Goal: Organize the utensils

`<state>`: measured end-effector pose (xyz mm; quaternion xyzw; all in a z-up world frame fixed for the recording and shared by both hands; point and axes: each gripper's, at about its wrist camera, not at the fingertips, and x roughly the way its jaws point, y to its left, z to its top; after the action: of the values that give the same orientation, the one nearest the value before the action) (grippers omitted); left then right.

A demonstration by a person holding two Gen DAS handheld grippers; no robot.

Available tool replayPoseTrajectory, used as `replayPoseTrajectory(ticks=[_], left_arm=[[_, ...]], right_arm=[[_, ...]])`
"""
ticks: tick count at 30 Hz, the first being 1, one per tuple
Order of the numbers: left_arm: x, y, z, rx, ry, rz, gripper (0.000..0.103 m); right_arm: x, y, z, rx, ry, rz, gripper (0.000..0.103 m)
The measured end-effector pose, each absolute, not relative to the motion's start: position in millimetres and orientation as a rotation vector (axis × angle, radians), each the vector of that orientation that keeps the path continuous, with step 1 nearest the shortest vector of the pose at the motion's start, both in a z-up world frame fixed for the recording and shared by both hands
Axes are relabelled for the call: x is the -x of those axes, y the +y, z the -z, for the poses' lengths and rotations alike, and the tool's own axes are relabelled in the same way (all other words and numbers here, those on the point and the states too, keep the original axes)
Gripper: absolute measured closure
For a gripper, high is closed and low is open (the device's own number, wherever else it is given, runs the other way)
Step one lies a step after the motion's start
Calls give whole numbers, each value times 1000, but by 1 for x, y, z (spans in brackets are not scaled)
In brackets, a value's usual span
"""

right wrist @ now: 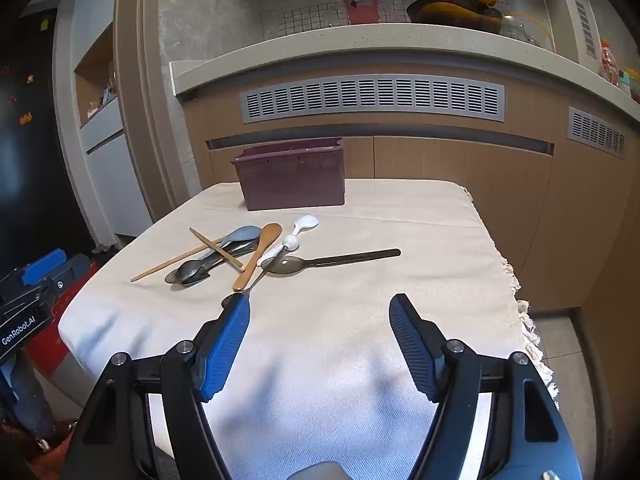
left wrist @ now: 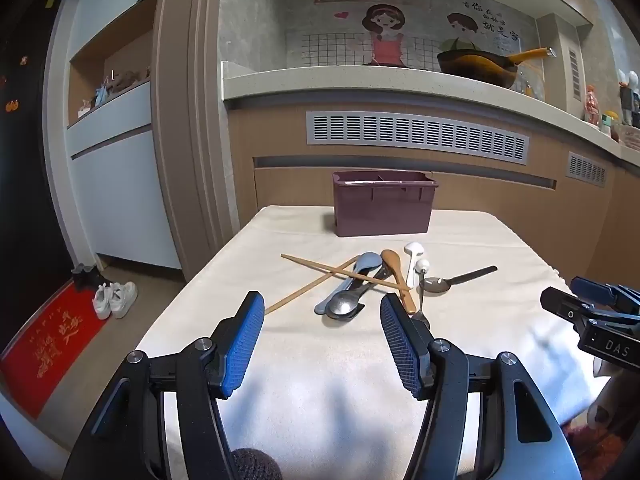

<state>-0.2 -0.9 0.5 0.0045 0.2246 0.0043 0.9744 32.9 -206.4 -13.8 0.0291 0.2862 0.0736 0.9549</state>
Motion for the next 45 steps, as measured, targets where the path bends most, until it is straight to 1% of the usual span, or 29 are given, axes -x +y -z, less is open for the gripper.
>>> replayPoseTrajectory(ticks=[24,45], left_arm=[[2,10,0,-1,458,-13,42],[-2,2,3,2,466,-19,42]], right_arm=[[-33,-207,17,-57,592,-136,33],[-35,-207,21,-63,604,-135,33]])
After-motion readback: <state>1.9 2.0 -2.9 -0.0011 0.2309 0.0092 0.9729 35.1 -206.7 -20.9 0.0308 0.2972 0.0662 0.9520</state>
